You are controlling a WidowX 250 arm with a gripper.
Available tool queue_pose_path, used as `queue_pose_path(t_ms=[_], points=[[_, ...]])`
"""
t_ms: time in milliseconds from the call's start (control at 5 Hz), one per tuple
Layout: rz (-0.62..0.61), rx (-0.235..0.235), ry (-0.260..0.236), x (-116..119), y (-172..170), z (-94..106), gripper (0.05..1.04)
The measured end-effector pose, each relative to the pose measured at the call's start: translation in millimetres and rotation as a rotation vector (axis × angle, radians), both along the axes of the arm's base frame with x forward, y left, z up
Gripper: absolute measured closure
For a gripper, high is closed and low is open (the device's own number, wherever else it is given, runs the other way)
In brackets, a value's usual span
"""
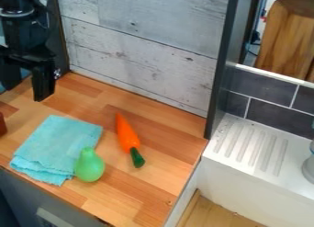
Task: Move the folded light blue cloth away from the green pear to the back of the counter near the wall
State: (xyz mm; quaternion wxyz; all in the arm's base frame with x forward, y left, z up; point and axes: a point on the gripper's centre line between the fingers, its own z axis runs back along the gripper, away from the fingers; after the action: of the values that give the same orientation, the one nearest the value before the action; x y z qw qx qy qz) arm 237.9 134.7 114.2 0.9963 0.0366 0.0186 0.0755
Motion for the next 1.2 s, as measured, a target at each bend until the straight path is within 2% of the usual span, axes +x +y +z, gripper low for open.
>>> queue_pose_path(t_ms=[200,400,600,800,1000,1200], points=[[0.003,-0.014,0.017,-1,-1,-7.6,0.083],[0.000,-0.037,-0.008,-6,-9,-29.8,0.083],[0.005,-0.025,-0.007,-2,-12,-51.9,0.083],[0.035,-0.028,0.041,-1,-12,-77.3,0.083],[0.055,-0.018,0.118,0,-4,-101.6,0.083],[0.067,-0.016,0.163,5,3,-111.5,0.083]])
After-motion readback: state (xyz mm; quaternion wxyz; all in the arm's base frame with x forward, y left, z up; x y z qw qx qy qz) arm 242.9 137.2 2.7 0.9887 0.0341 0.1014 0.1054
